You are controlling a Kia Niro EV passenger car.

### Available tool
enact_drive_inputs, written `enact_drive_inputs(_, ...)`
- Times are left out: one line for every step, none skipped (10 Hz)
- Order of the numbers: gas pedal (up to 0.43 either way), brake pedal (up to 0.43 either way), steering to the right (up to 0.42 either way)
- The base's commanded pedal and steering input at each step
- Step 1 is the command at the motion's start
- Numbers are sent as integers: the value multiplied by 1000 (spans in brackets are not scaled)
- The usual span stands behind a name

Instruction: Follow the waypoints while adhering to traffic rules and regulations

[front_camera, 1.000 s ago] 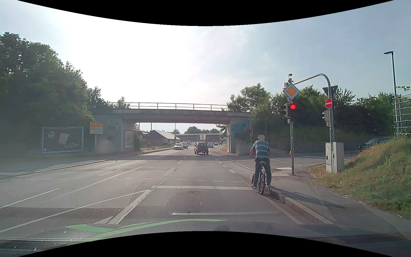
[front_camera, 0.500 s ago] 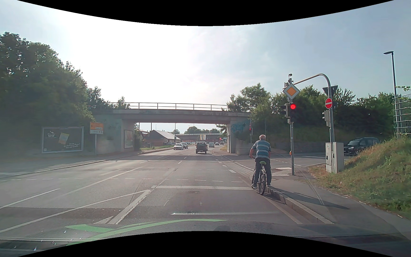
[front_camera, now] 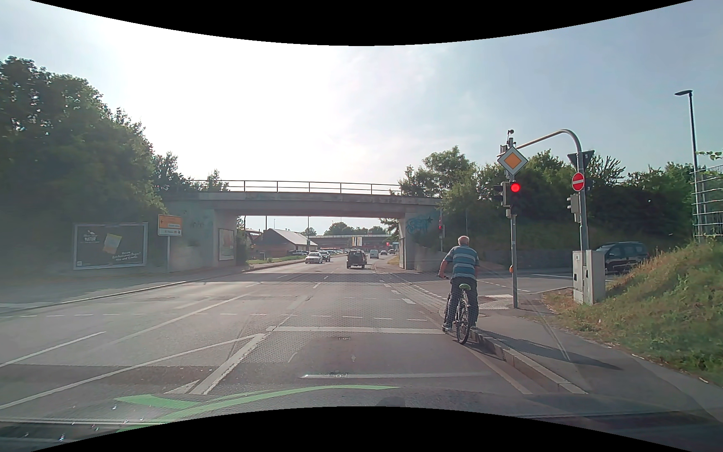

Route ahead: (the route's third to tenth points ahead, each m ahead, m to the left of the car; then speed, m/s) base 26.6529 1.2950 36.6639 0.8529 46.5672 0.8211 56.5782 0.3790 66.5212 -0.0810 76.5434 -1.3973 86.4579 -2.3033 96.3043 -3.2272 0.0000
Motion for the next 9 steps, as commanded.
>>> enact_drive_inputs(0, 305, 2)
enact_drive_inputs(0, 305, 2)
enact_drive_inputs(0, 305, 2)
enact_drive_inputs(0, 299, 2)
enact_drive_inputs(0, 305, 2)
enact_drive_inputs(0, 299, 2)
enact_drive_inputs(0, 305, 2)
enact_drive_inputs(0, 305, 2)
enact_drive_inputs(0, 305, 2)
